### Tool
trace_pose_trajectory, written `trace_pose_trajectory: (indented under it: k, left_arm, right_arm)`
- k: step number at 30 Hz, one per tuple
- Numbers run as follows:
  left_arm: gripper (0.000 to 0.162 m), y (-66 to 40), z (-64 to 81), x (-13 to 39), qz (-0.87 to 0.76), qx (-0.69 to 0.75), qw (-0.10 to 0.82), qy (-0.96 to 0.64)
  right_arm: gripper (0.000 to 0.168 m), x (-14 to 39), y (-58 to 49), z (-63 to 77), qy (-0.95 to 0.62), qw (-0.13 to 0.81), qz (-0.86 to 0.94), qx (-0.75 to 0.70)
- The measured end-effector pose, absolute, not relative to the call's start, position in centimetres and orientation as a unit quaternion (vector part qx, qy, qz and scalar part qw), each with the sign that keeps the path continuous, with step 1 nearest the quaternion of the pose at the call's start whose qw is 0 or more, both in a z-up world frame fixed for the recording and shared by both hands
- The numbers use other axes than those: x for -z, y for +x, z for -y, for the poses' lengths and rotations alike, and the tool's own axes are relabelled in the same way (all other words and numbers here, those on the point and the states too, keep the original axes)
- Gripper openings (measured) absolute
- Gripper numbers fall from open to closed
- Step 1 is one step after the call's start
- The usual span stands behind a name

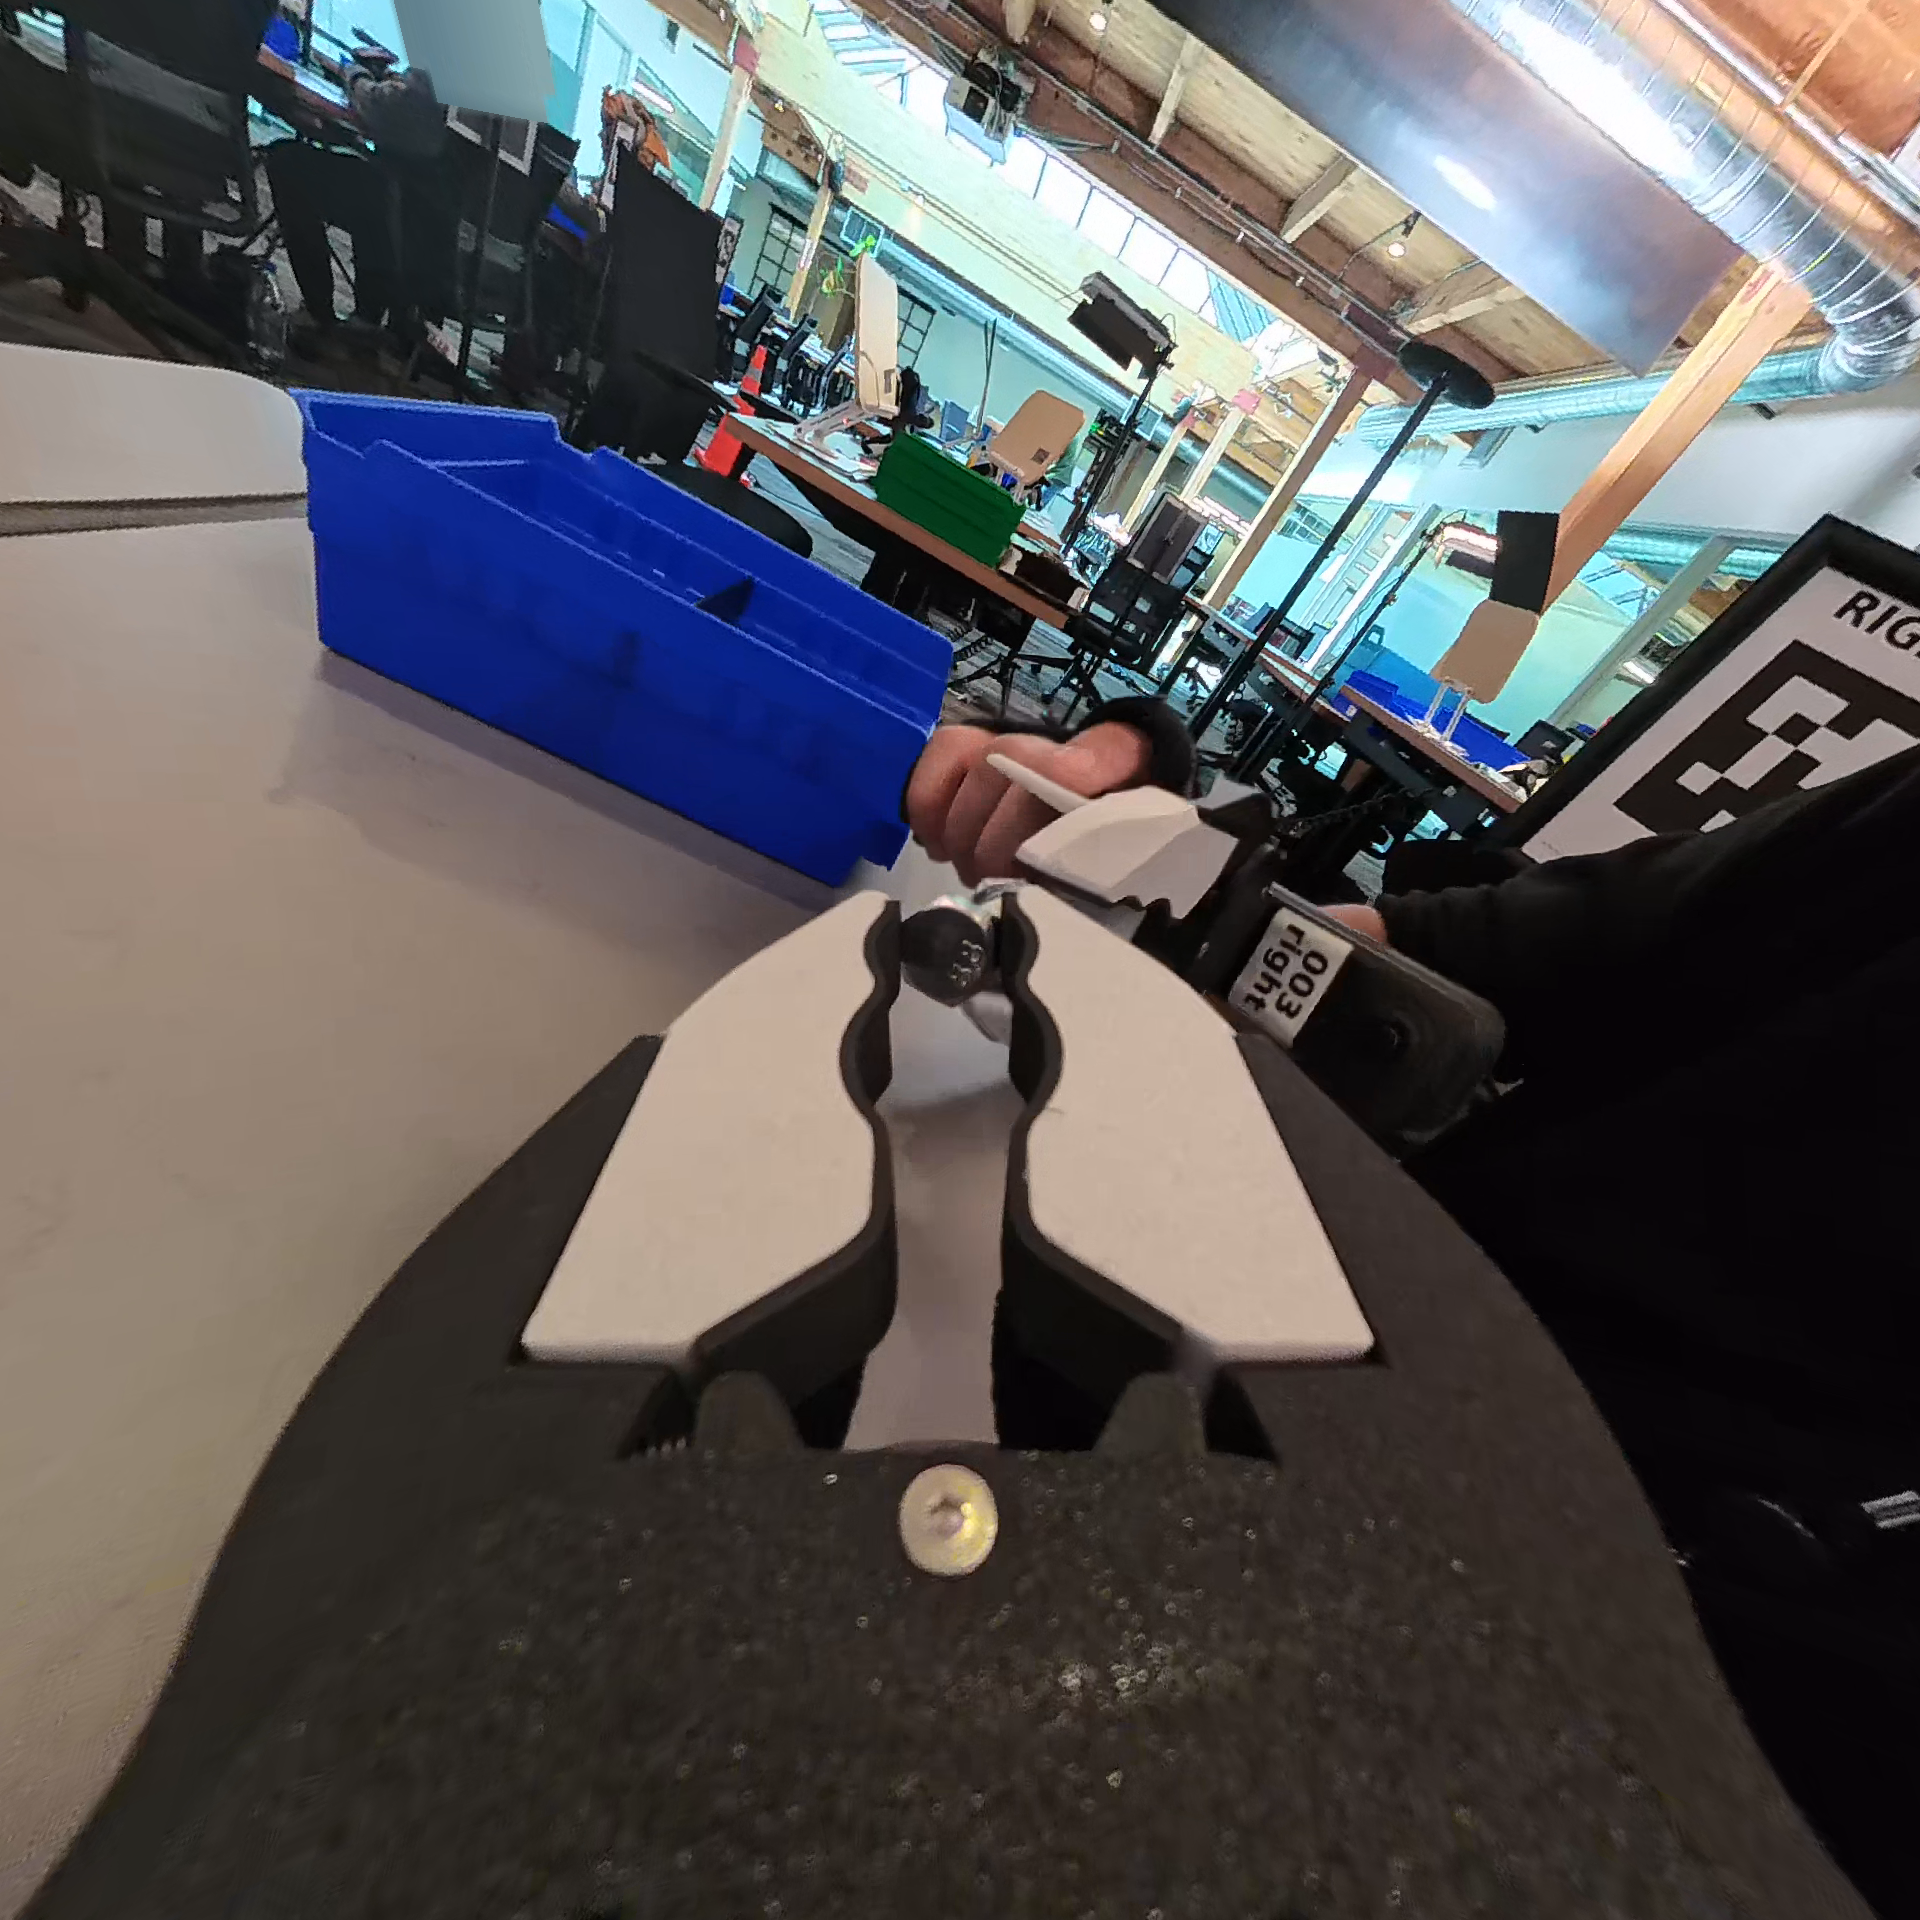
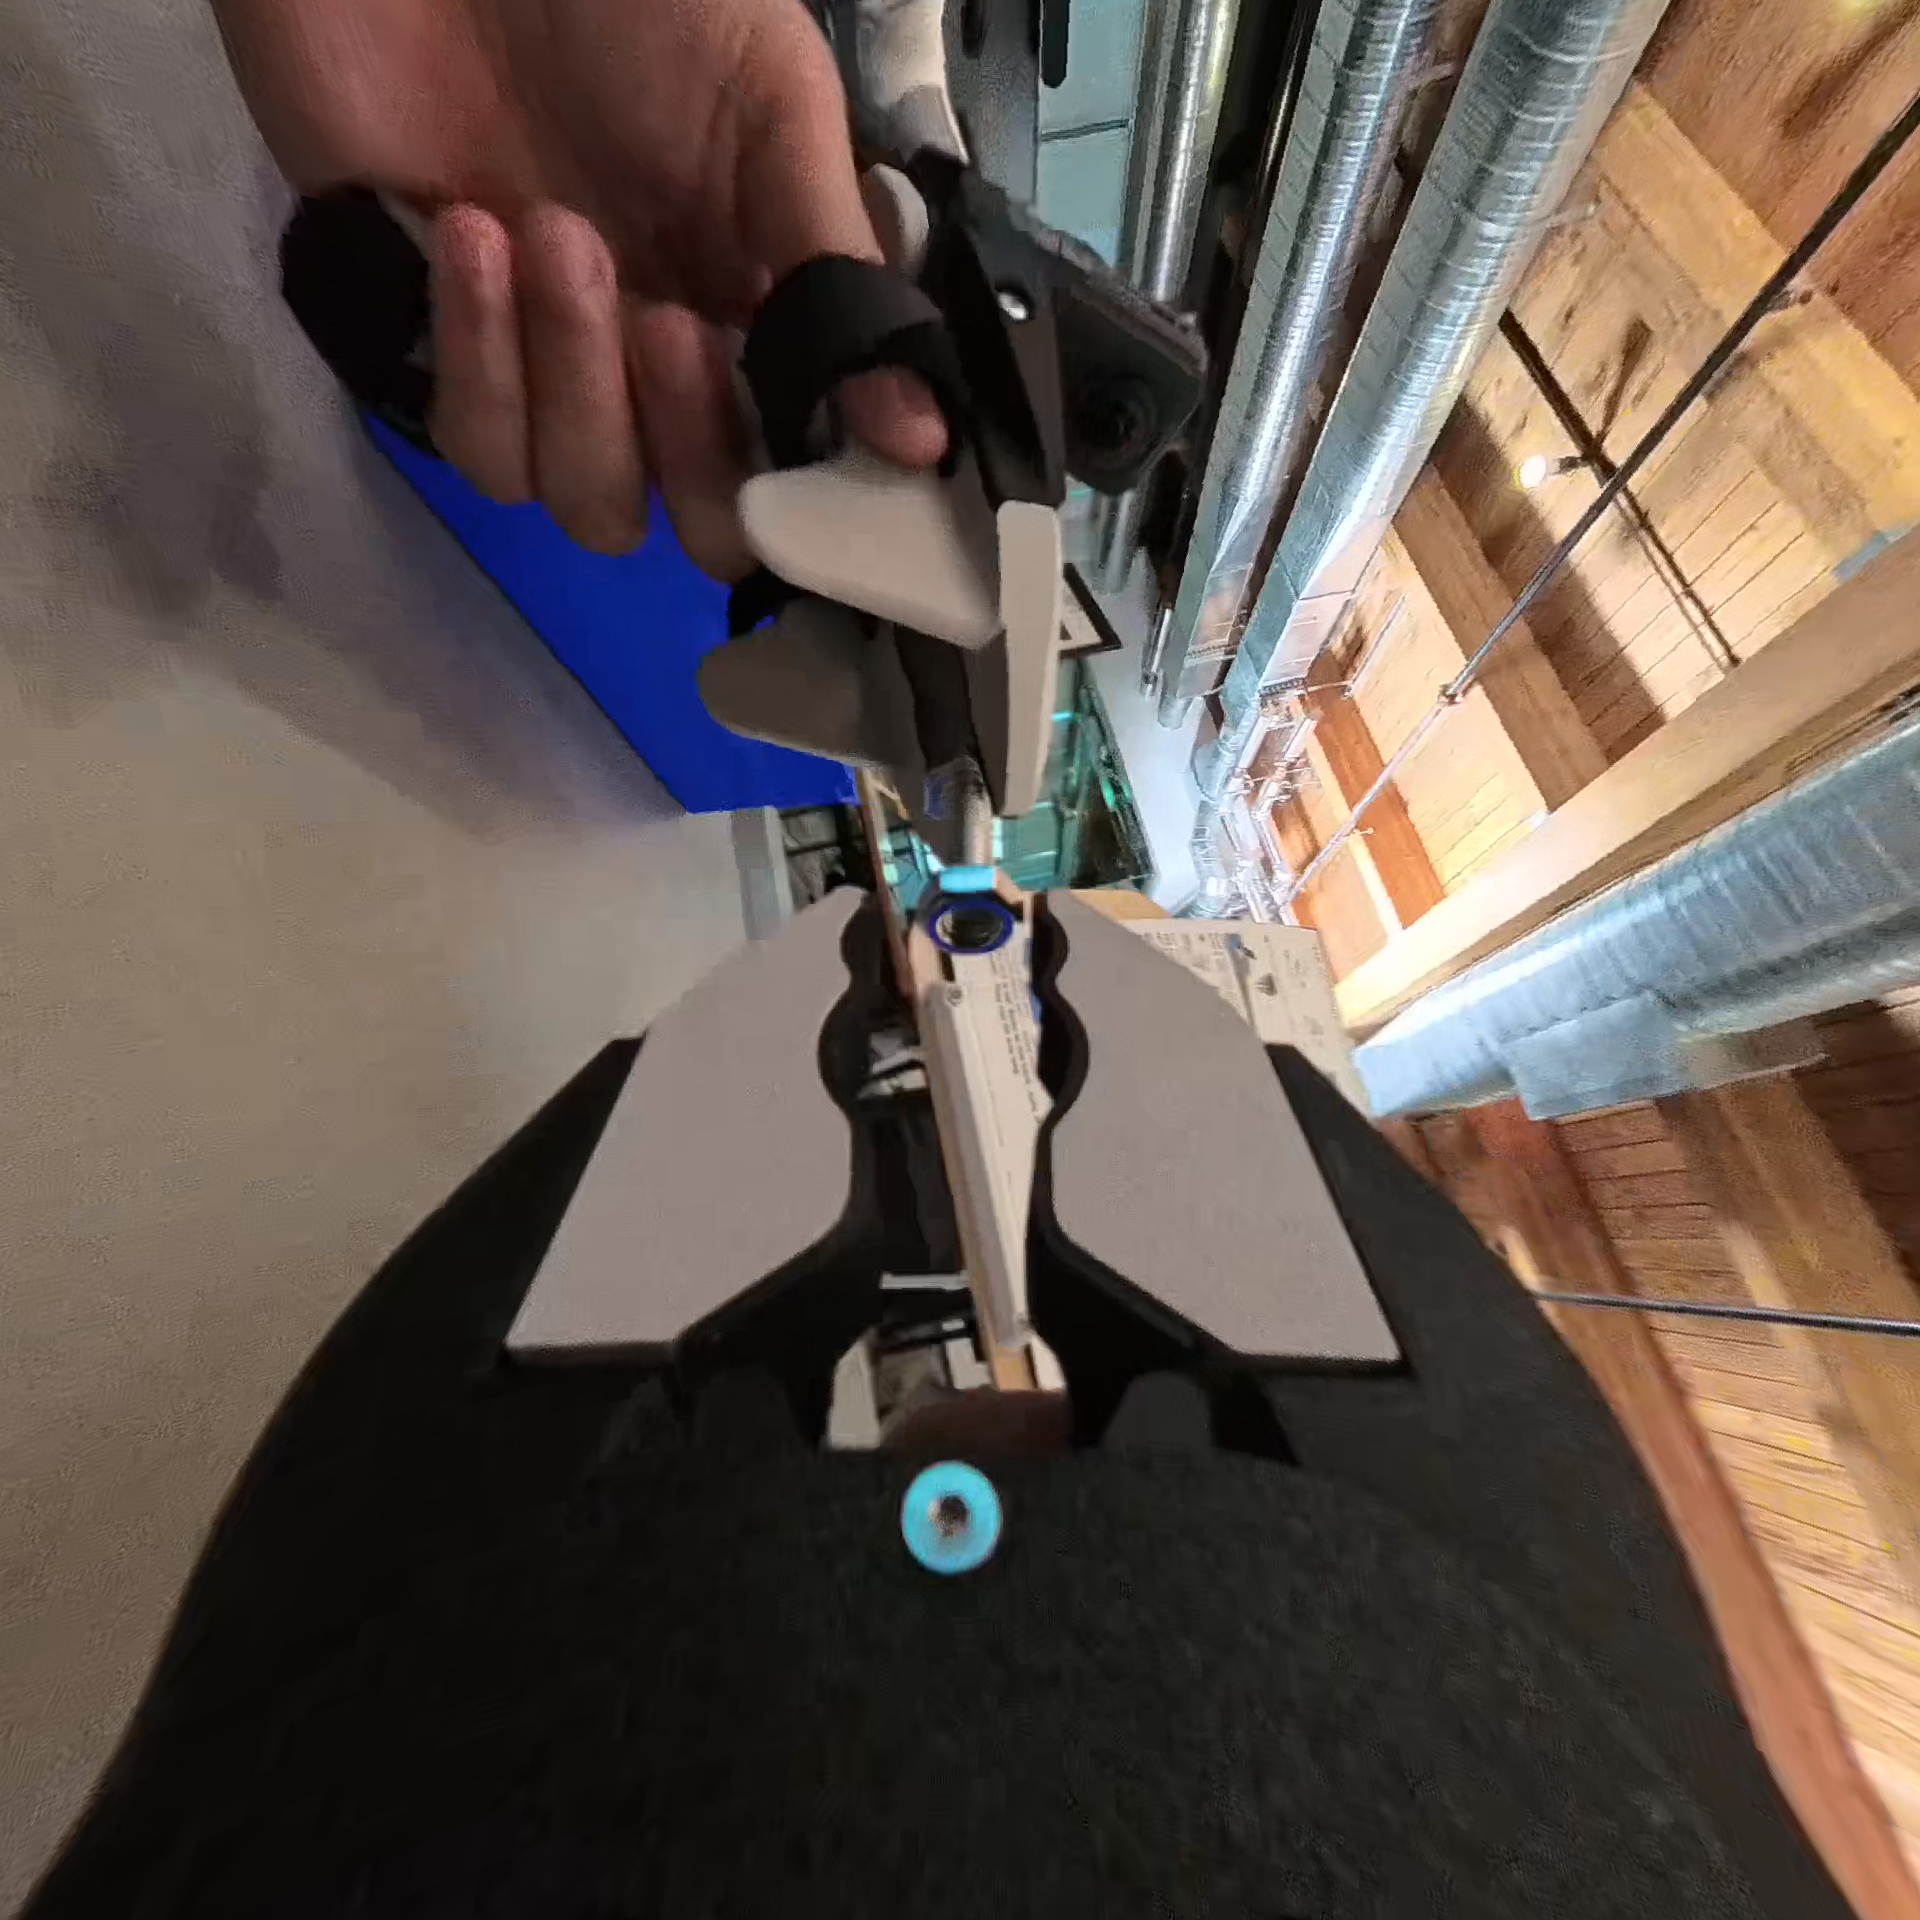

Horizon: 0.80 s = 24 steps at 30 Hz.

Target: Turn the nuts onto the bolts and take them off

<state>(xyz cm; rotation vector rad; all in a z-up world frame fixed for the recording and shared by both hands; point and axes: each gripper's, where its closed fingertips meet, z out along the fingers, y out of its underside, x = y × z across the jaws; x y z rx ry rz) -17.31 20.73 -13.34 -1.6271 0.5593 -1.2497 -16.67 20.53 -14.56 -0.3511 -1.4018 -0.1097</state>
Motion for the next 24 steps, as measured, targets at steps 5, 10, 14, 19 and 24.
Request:
trace_pose_trajectory:
  k: [5, 10, 14, 19, 24]
  left_arm:
    - [0.017, -18.3, -20.9, 12.4, -0.224, 0.502, 0.52, -0.654]
    - [0.017, -19.9, -21.5, 11.8, -0.223, 0.449, 0.576, -0.645]
    - [0.017, -20.3, -21.7, 12.1, -0.233, 0.41, 0.597, -0.649]
    - [0.017, -19.9, -21.9, 13.2, -0.257, 0.37, 0.595, -0.665]
    - [0.017, -19.3, -21.9, 14.2, -0.277, 0.353, 0.582, -0.678]
  right_arm:
    - [0.069, 15.0, -17.0, -20.6, -0.324, 0.685, 0.615, -0.219]
    - [0.067, 15.3, -17.6, -21.2, -0.523, 0.445, 0.462, -0.562]
    - [0.083, 15.3, -18.2, -21.7, -0.582, 0.161, 0.238, -0.761]
    - [0.067, 15.5, -18.2, -20.4, -0.539, -0.026, 0.155, -0.827]
    - [0.039, 15.6, -18.3, -21.4, -0.533, -0.027, 0.116, -0.838]
